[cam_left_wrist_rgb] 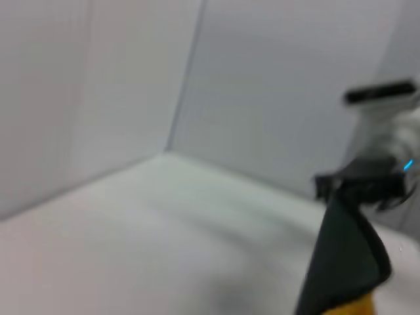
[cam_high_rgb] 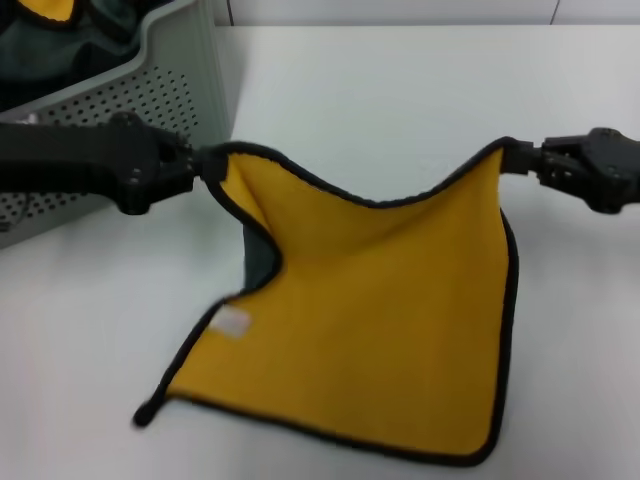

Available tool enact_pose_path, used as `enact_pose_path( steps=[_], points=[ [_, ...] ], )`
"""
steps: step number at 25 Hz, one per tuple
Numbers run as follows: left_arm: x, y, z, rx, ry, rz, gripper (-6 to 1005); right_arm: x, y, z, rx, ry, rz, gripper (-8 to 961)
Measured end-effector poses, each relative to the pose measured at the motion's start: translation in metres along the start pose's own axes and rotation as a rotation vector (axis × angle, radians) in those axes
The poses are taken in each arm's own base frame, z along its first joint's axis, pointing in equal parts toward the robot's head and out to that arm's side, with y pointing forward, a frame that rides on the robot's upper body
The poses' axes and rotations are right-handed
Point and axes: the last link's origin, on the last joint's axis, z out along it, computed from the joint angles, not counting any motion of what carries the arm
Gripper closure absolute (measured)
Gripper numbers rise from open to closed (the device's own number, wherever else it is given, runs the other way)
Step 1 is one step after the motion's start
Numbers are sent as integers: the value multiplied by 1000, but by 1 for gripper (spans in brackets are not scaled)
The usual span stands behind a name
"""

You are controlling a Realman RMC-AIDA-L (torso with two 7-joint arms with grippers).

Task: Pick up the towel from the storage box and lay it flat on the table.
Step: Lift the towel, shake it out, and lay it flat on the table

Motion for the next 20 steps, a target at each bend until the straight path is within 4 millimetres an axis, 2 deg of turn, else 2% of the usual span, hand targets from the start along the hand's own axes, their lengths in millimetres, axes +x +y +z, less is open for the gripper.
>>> enact_pose_path(
  steps=[7,11,20],
  points=[
    [-1,-23,7,124,-88,-33,984,-11,-32,7,163,84,-59,947],
    [0,-32,17,172,-120,-43,984,-17,-44,15,211,138,-97,946],
    [-2,-49,42,266,-219,-16,985,-29,-62,47,275,249,-175,946]
  ],
)
